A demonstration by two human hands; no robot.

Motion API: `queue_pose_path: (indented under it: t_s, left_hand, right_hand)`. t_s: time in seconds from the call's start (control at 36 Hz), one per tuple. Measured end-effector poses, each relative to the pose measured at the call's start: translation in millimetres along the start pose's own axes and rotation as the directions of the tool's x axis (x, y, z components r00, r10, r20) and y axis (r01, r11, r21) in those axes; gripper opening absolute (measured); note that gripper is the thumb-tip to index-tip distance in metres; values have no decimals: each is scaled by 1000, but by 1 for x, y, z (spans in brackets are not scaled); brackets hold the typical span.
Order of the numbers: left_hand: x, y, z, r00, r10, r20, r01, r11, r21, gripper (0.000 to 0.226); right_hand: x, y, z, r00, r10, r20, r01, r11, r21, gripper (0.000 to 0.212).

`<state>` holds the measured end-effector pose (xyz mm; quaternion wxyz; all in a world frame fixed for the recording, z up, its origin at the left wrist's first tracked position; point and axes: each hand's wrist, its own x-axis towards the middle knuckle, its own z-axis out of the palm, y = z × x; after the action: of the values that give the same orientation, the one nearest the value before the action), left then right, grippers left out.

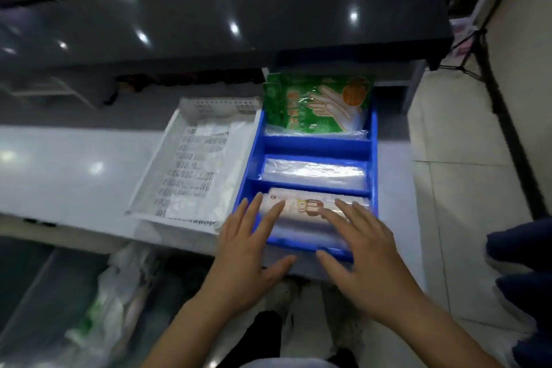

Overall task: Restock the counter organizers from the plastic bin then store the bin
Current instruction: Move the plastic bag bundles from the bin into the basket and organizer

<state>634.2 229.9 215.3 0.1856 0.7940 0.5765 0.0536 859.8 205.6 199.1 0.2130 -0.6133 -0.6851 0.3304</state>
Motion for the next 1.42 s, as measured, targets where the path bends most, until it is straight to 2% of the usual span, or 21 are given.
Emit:
queue_pose_path:
  t_s: [0.17, 0.33, 0.47, 0.64, 0.83, 0.97, 1.08, 1.22, 1.42]
  left_hand:
    - [-76, -41, 3, 972, -236, -5, 235, 964, 123, 90]
    - [-152, -101, 6, 871, -490, -31, 489, 871, -42, 85]
    - [-214, -158, 15, 786, -618, 15, 615, 779, -126, 89]
    - [-286, -234, 14, 745, -662, 81, 662, 719, -209, 91]
    - [-365, -317, 17, 711, -694, 113, 694, 668, -267, 93]
    - [-403, -352, 17, 669, -733, 123, 724, 605, -332, 94]
    - [-419, -378, 17, 646, -751, 140, 737, 565, -370, 94]
    - [-434, -412, 13, 564, -805, 185, 793, 465, -392, 92]
    - [-447, -468, 3, 397, -873, 282, 893, 297, -337, 92]
  right_hand:
    - [8, -58, 27, 979, -164, 121, 175, 981, -81, 64]
    - [-3, -115, 100, 890, -267, 370, 314, 947, -73, 63]
    - [-11, -152, 176, 824, -210, 526, 343, 924, -168, 66]
    - [-25, -208, 257, 808, -133, 573, 323, 915, -243, 68]
    - [-45, -277, 344, 792, -97, 603, 288, 930, -228, 70]
    - [-45, -313, 374, 748, -84, 658, 327, 910, -255, 69]
    - [-28, -334, 396, 741, -73, 667, 365, 878, -310, 69]
    - [14, -357, 436, 679, -71, 731, 408, 864, -296, 70]
    - [103, -398, 503, 659, -83, 748, 424, 862, -277, 68]
